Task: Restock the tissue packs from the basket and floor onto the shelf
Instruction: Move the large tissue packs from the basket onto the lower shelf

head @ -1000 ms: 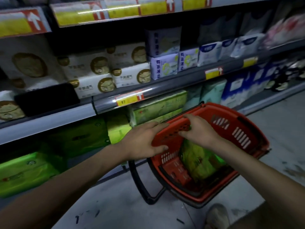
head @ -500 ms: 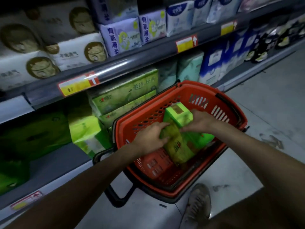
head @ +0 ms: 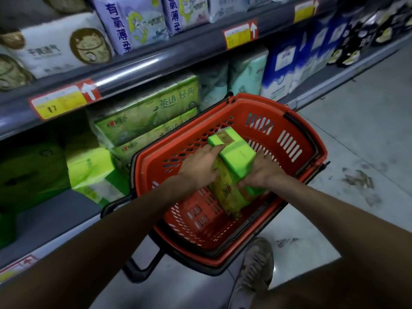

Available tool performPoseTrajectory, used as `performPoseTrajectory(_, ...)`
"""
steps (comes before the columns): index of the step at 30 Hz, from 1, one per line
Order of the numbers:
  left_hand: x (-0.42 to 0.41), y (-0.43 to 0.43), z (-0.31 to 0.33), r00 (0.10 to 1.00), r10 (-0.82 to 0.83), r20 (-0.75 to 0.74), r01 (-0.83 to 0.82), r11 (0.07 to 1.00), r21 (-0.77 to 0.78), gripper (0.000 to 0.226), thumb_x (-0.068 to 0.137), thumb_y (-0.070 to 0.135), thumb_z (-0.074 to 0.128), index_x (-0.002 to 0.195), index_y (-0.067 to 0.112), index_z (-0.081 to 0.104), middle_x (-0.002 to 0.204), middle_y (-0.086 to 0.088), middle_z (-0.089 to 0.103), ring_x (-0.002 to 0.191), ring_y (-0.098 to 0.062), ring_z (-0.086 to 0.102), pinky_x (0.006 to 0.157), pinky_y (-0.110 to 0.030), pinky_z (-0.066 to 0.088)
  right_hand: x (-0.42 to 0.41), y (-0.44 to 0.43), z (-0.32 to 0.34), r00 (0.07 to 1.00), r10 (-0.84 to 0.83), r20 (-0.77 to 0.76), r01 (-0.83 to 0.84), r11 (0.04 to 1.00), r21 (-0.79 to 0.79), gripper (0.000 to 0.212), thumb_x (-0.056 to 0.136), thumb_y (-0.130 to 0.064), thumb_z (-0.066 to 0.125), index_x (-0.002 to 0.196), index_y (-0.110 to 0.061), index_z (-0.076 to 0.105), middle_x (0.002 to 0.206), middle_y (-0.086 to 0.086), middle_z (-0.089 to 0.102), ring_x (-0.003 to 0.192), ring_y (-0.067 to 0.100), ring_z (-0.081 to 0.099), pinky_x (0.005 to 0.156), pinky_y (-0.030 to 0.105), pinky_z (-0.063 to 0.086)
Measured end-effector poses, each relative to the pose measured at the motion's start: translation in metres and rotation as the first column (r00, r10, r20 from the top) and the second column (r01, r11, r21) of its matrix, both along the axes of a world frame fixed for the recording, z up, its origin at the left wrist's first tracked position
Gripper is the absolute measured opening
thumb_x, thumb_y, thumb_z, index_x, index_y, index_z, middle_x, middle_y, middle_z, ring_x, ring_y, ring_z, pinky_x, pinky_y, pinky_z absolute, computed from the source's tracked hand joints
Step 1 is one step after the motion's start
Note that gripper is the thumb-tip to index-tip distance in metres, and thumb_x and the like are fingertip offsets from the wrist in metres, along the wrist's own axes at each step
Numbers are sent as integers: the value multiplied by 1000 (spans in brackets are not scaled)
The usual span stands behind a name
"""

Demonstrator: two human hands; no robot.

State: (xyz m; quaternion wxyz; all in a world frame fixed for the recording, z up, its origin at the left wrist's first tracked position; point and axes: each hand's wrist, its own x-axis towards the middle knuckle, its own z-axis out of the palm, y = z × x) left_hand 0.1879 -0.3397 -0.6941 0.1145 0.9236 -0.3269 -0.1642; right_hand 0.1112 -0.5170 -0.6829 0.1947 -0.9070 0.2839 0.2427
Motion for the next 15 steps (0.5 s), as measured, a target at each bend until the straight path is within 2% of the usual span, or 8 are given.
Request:
performPoseTrajectory(4,3,0,6,993,-74,94,60,987,151,90,94,32,69,165,28,15,145,-14,45,137,-37,43,107,-50,41,-2,8,1,998,26,50,-25,1000,-14,122,61,-58,92,153,-10,29,155,15,37,141,38,42,113,50,44)
performPoseTrajectory(10,6,0,13,956,-176,233,118,963,244,107,87,44,74,166,25,5,142,-22,38,139,-43,33,115,-52,31,-9,7,12,970,-100,223,84,993,80,105,64,-51,93,148,-19,39,149,7,45,141,36,39,109,49,44)
performPoseTrajectory(15,19,1,25,917,-164,365,65,961,269,119,80,50,82,166,28,3,151,-24,25,147,-47,25,123,-57,27,-5,9,38,911,-141,388,104,988,115,96,61,-50,91,142,-22,48,140,4,48,131,34,42,105,47,45)
